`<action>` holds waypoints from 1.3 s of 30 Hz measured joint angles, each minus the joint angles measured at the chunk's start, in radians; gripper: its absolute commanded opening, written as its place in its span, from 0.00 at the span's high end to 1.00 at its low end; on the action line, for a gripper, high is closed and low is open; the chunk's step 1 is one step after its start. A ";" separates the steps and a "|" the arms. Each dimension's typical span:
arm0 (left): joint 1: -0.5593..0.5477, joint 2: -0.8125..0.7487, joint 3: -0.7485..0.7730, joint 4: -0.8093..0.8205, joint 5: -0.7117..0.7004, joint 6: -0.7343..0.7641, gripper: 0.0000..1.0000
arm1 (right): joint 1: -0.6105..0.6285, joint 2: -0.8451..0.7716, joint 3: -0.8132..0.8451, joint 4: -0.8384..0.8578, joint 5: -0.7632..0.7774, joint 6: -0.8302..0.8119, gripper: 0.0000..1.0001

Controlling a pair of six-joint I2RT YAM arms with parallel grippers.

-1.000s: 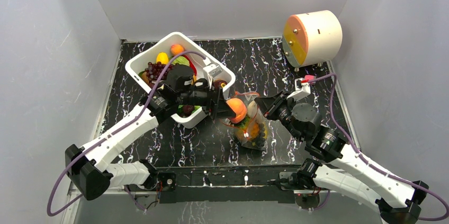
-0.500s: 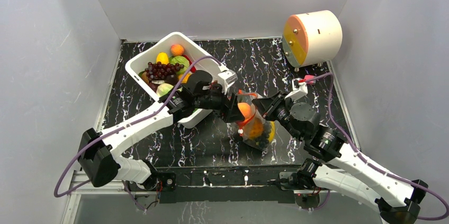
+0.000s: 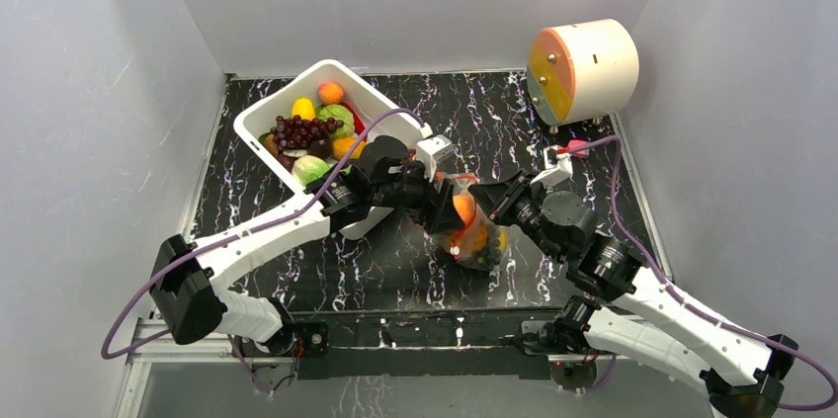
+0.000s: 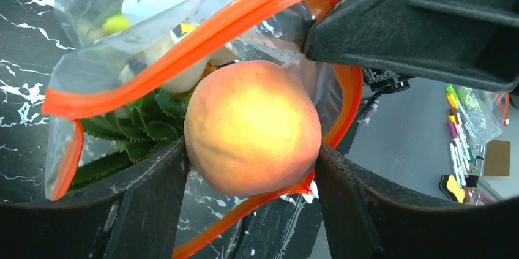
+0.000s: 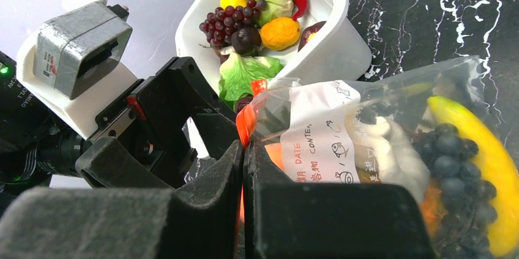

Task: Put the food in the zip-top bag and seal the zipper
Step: Place the fake fruit in the zipper food storage bag.

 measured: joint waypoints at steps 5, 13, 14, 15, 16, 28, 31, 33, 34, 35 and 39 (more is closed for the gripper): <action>-0.010 0.004 0.029 -0.025 -0.020 0.006 0.24 | 0.000 -0.007 -0.010 0.013 0.001 0.000 1.00; -0.011 -0.026 0.035 -0.032 -0.047 -0.003 0.12 | 0.000 -0.008 -0.013 0.027 0.001 0.000 1.00; -0.011 -0.032 0.035 -0.032 -0.051 -0.003 0.11 | 0.000 -0.008 -0.013 0.029 0.001 0.000 1.00; -0.011 -0.037 0.036 -0.033 -0.054 -0.003 0.09 | 0.000 -0.008 -0.013 0.031 0.001 0.000 1.00; -0.011 -0.042 0.036 -0.036 -0.057 -0.003 0.09 | 0.000 -0.008 -0.013 0.033 0.001 0.000 1.00; -0.011 -0.063 0.061 -0.092 -0.101 0.003 0.02 | 0.000 -0.008 -0.013 0.035 0.000 0.000 1.00; -0.011 -0.066 0.073 -0.111 -0.112 0.008 0.02 | 0.000 -0.008 -0.013 0.035 0.000 0.000 1.00; -0.011 -0.069 0.078 -0.124 -0.118 0.013 0.02 | 0.000 -0.008 -0.013 0.035 0.000 0.001 1.00; -0.011 -0.071 0.079 -0.129 -0.122 0.014 0.03 | 0.000 -0.008 -0.013 0.035 0.000 0.001 1.00; -0.011 -0.074 0.081 -0.137 -0.128 0.017 0.04 | 0.000 -0.008 -0.013 0.035 0.000 0.000 1.00; -0.011 -0.084 0.088 -0.166 -0.157 0.031 0.09 | 0.000 -0.008 -0.013 0.035 0.000 0.000 1.00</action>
